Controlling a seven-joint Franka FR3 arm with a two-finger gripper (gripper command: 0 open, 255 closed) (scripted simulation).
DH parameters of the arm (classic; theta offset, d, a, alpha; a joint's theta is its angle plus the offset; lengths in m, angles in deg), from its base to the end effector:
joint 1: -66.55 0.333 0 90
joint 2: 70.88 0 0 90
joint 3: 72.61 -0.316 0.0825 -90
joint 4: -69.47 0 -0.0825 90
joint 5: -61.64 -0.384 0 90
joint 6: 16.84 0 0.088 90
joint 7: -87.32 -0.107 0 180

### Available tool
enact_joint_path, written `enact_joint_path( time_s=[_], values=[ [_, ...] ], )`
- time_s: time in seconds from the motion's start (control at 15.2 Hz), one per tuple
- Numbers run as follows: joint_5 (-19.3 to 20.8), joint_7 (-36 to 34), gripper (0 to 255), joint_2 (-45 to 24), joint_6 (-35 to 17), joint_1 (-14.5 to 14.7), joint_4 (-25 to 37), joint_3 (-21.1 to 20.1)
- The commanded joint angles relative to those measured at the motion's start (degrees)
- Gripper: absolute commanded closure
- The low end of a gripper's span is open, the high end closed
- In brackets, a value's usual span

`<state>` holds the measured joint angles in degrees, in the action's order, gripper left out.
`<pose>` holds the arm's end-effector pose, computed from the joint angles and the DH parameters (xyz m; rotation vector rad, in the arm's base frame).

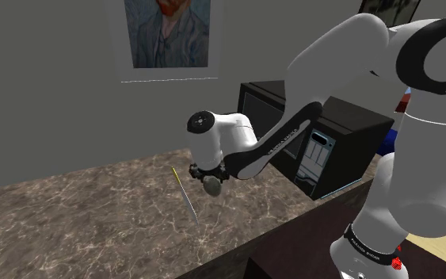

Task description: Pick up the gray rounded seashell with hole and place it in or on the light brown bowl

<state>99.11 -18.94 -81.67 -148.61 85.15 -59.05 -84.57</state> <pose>0.4626 0.2585 0.2775 2.5879 -1.1705 0.4993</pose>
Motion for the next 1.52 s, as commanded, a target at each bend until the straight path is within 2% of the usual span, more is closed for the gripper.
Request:
enact_joint_path(
  time_s=[0.0,0.92,1.45],
  values=[
    [-1.0,1.1,255,1.4,0.9,-0.1,-0.2,-0.2],
    [-6.6,7.6,255,8.2,8.2,-0.2,2.1,-1.1],
    [-5.0,17.2,255,5.5,4.0,-6.2,5.3,4.3]
  ],
)
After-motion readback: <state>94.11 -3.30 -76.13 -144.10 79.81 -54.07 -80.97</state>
